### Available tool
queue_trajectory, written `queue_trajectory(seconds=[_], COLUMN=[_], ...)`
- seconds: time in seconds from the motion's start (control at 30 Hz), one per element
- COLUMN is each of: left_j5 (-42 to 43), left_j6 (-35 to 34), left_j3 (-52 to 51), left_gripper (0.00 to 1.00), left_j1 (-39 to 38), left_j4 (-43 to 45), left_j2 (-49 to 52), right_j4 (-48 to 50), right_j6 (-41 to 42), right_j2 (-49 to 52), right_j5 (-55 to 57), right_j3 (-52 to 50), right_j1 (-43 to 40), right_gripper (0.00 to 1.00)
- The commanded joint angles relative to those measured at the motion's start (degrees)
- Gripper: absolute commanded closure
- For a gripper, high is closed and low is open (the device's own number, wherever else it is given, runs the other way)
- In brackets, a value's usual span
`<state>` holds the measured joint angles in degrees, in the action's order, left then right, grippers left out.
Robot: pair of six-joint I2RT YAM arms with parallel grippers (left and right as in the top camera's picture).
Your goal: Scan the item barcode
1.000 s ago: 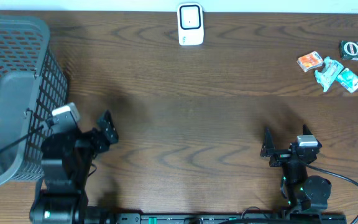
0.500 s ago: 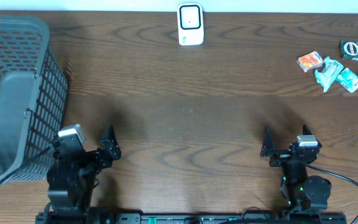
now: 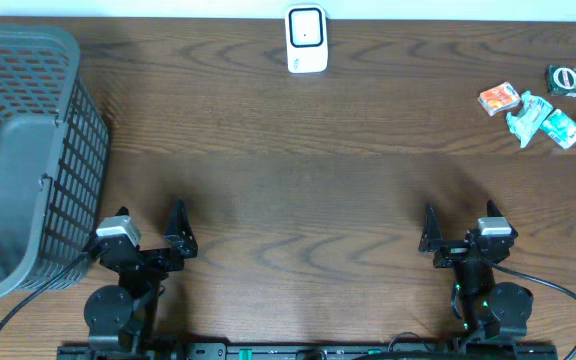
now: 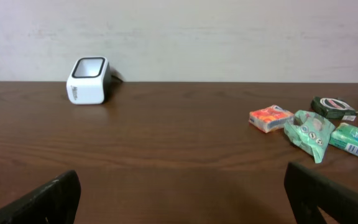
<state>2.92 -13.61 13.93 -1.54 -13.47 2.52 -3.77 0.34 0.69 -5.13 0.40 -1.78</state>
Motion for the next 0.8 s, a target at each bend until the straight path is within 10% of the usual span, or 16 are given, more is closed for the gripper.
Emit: queue_trajectory(seconds=[0.0, 0.77], left_j5=[0.6, 0.5], left_j6=[0.7, 0.9], left_j3=[-1.6, -12.6], left_gripper=[0.02, 0.02], left_j1=[0.2, 0.3], left_j4=[2.7, 20.3], left_j2=[-1.8, -2.4], right_j4=[-0.3, -0.3], right_j6=[-0.8, -0.8], right_j2=[-0.4, -0.4], right_j5=[0.5, 0.5], right_j3=[-0.1, -0.1], right_j1=[0.3, 0.3], right_gripper=[0.01, 0.01])
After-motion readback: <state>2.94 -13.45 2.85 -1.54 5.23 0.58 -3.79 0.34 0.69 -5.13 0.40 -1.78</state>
